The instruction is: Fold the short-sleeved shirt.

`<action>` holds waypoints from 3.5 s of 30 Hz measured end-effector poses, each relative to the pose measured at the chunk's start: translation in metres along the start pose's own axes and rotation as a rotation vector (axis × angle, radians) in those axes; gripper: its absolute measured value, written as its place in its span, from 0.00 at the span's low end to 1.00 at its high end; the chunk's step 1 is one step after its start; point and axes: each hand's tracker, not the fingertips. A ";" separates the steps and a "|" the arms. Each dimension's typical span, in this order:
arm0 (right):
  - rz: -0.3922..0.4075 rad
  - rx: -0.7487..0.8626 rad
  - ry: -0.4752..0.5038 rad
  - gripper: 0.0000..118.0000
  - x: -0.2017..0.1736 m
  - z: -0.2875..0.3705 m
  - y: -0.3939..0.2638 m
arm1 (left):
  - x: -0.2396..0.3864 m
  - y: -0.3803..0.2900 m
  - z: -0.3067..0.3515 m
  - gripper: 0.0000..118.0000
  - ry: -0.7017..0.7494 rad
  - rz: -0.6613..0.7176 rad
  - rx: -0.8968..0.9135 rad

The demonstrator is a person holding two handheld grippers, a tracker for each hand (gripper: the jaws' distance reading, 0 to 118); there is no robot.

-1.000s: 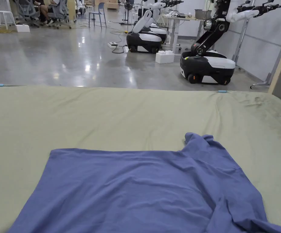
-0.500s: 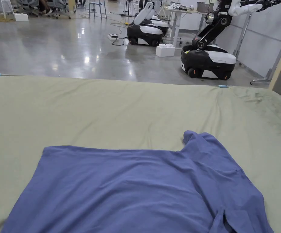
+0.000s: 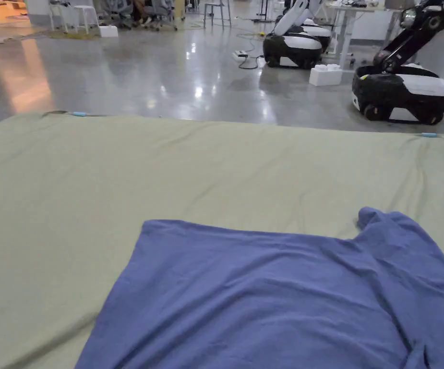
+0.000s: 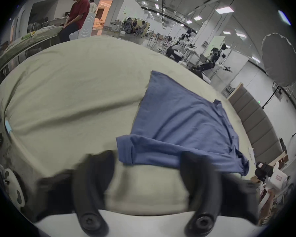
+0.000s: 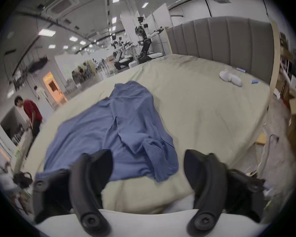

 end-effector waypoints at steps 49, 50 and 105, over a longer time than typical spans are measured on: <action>0.055 -0.043 0.026 0.04 0.013 -0.071 0.063 | 0.011 0.080 -0.071 0.10 0.028 -0.072 0.028; 0.067 -0.037 0.021 0.04 0.008 -0.079 0.075 | 0.014 0.091 -0.078 0.10 0.026 -0.080 0.042; 0.155 -0.092 0.068 0.02 -0.045 -0.083 0.037 | 0.034 0.090 -0.172 0.40 0.080 -0.295 -0.153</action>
